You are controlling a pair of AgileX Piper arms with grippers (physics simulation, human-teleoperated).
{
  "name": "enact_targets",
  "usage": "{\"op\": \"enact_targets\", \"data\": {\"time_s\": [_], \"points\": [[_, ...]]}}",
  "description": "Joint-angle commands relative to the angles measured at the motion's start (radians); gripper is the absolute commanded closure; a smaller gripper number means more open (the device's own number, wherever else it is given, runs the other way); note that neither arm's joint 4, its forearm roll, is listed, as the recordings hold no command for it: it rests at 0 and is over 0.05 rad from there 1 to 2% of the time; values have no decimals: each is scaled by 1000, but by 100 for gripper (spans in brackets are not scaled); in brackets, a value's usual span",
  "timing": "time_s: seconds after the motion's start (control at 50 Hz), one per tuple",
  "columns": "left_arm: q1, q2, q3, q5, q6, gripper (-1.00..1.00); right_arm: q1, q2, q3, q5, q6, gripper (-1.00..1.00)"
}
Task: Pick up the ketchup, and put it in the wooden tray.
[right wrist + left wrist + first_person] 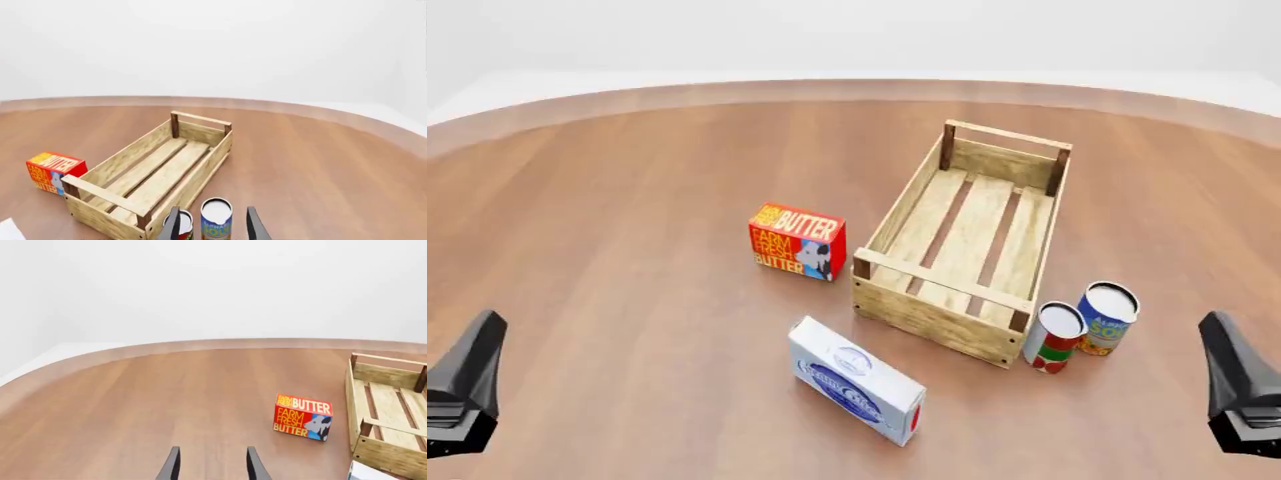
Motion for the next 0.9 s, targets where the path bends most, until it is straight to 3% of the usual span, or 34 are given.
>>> {"op": "enact_targets", "data": {"time_s": [0.02,0.12,0.26,0.3,0.4,0.46,0.64,0.9], "points": [[0,4,-3,-1,0,-100,-7,4,0,10,-23,-100],[0,4,-3,-1,0,-100,-30,102,0,-50,-89,-100],[0,4,-3,-1,0,-100,-28,137,0,-66,-133,-100],[0,4,-3,-1,0,-100,-8,190,0,-92,-175,-100],[0,4,-3,-1,0,-100,24,308,-2,-171,-122,-100],[0,4,-3,-1,0,-100,66,413,-27,-237,-153,-100],[0,4,-3,-1,0,-100,191,498,-142,-183,-110,-100],[0,4,-3,-1,0,-100,368,725,-248,-238,-68,-100]]}}
